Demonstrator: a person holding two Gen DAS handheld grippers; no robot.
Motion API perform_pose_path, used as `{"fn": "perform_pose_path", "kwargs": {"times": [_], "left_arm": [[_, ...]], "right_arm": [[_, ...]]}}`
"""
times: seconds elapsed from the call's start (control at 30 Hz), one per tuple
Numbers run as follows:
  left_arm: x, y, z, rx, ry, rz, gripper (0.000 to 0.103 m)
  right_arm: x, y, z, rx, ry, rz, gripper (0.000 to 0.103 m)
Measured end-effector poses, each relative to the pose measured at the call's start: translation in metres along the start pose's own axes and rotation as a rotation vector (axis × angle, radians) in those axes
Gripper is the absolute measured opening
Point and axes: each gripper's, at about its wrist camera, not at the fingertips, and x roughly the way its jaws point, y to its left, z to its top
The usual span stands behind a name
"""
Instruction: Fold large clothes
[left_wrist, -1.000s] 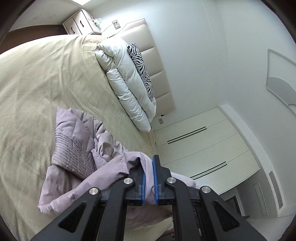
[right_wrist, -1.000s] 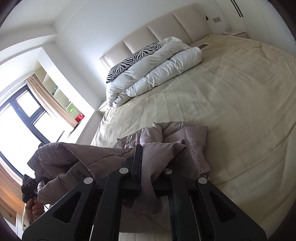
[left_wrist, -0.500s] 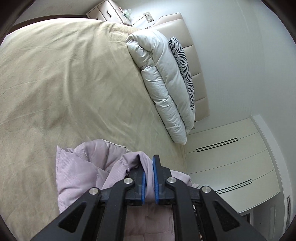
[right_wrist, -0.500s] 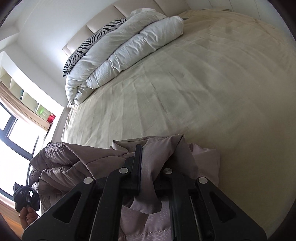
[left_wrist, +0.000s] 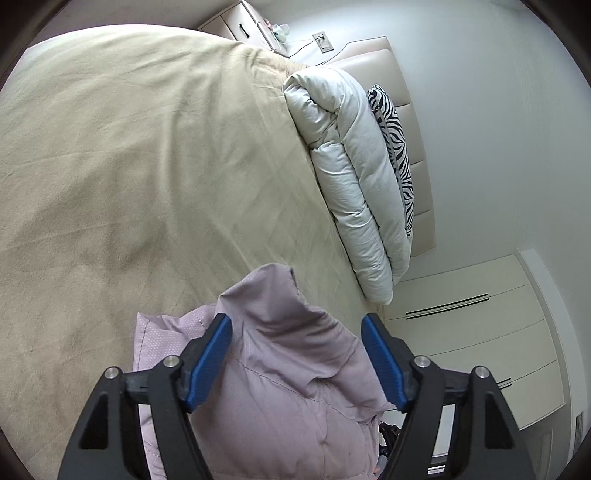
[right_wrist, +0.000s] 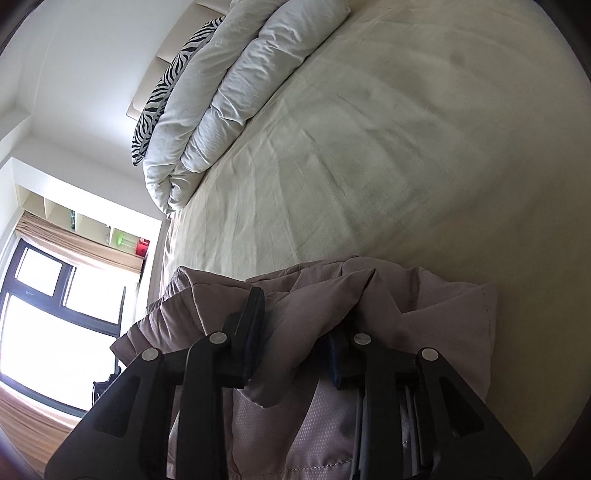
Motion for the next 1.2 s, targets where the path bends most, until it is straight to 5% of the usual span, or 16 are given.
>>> {"fn": "perform_pose_path", "kwargs": {"times": [0.1, 0.17, 0.2, 0.23, 0.43, 0.5, 0.57, 0.63, 0.87, 1.2], "left_arm": [[-0.015, -0.025, -0.012, 0.097, -0.024, 0.042, 0.075], [-0.023, -0.045, -0.026, 0.176, -0.03, 0.043, 0.075], [-0.027, -0.055, -0.033, 0.211, -0.034, 0.044, 0.075], [-0.029, -0.066, -0.04, 0.251, -0.039, 0.045, 0.075], [-0.02, -0.135, -0.105, 0.637, -0.009, 0.114, 0.075], [-0.004, -0.147, -0.127, 0.751, 0.0, 0.162, 0.075], [0.013, -0.153, -0.144, 0.843, 0.008, 0.211, 0.075], [0.03, -0.153, -0.155, 0.896, 0.013, 0.266, 0.075], [0.099, -0.125, -0.14, 0.939, 0.063, 0.504, 0.075], [0.146, -0.086, -0.099, 0.799, 0.137, 0.524, 0.078]], "right_arm": [[-0.014, 0.006, -0.004, -0.029, -0.012, -0.018, 0.04], [-0.024, 0.009, -0.006, -0.028, -0.024, 0.02, 0.086], [-0.028, 0.01, -0.006, -0.026, -0.029, 0.041, 0.102], [-0.038, 0.012, -0.008, -0.035, -0.045, 0.043, 0.103], [-0.067, 0.051, -0.034, -0.174, 0.022, 0.019, 0.103], [-0.069, 0.076, -0.055, -0.249, 0.073, 0.055, 0.092], [-0.063, 0.099, -0.078, -0.298, 0.137, 0.094, 0.064], [-0.049, 0.116, -0.1, -0.333, 0.206, 0.095, 0.048], [0.006, 0.127, -0.11, -0.391, 0.209, -0.054, 0.038], [0.075, 0.118, -0.081, -0.387, 0.22, -0.153, 0.037]]}}
